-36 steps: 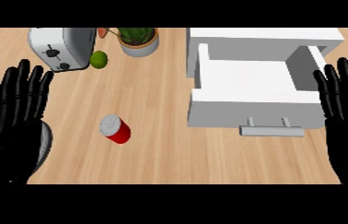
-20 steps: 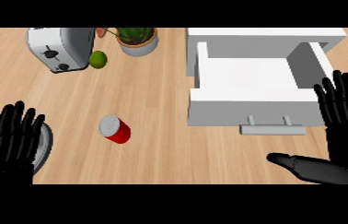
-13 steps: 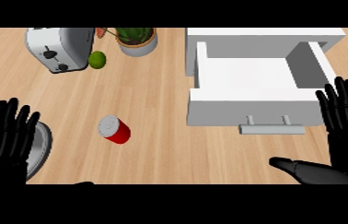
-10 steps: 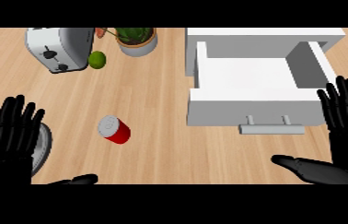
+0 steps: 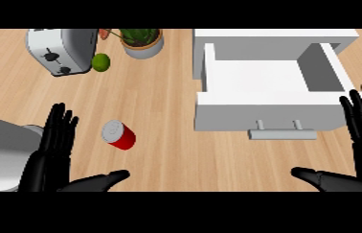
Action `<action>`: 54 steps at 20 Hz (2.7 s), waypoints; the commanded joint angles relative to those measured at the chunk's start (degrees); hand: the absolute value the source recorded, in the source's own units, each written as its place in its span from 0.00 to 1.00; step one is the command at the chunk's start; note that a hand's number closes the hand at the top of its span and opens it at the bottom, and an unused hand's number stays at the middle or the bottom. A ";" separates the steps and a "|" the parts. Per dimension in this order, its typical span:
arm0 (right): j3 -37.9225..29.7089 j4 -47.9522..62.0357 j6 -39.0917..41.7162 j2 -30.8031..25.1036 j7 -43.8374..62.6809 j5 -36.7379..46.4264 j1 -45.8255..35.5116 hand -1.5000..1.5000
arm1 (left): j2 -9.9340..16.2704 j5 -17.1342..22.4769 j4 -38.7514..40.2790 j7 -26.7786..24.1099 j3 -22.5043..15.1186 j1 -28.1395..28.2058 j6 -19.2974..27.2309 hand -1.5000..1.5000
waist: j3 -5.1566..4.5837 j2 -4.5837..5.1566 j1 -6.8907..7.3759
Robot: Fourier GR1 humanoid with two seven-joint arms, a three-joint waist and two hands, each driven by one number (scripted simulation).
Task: Pick up the can, place it into the drawer and close the drawer
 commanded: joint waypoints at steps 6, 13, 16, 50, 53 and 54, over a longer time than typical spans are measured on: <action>-0.91 -2.78 2.52 1.13 -1.43 -1.44 4.67 0.00 | -0.17 3.16 14.18 -14.07 0.78 2.54 0.66 0.00 | -0.01 -0.01 0.00; -5.49 -4.06 4.28 -2.05 1.56 -3.84 2.46 0.00 | -0.18 3.26 22.83 -18.71 -1.64 -0.82 8.42 0.00 | 0.00 0.01 -0.04; -5.24 -2.98 3.88 -0.45 0.76 -4.29 2.22 0.00 | -0.18 7.04 30.05 -23.72 -0.33 -3.24 9.18 0.00 | -0.01 0.02 -0.07; -11.05 -9.21 6.86 -1.34 7.72 -5.97 0.80 0.00 | 4.46 15.30 81.07 -47.03 15.01 -30.46 -7.62 0.00 | -0.03 0.11 -0.45; -10.22 -8.94 7.07 -0.60 7.07 -4.66 0.95 0.00 | 3.74 15.67 77.58 -44.50 14.10 -30.35 -8.11 0.00 | 0.00 0.02 -0.18; -12.77 -4.93 7.95 -2.47 5.78 -6.74 -1.15 0.00 | 5.57 16.17 79.18 -44.49 14.84 -30.73 -10.47 1.00 | 0.00 0.05 -0.16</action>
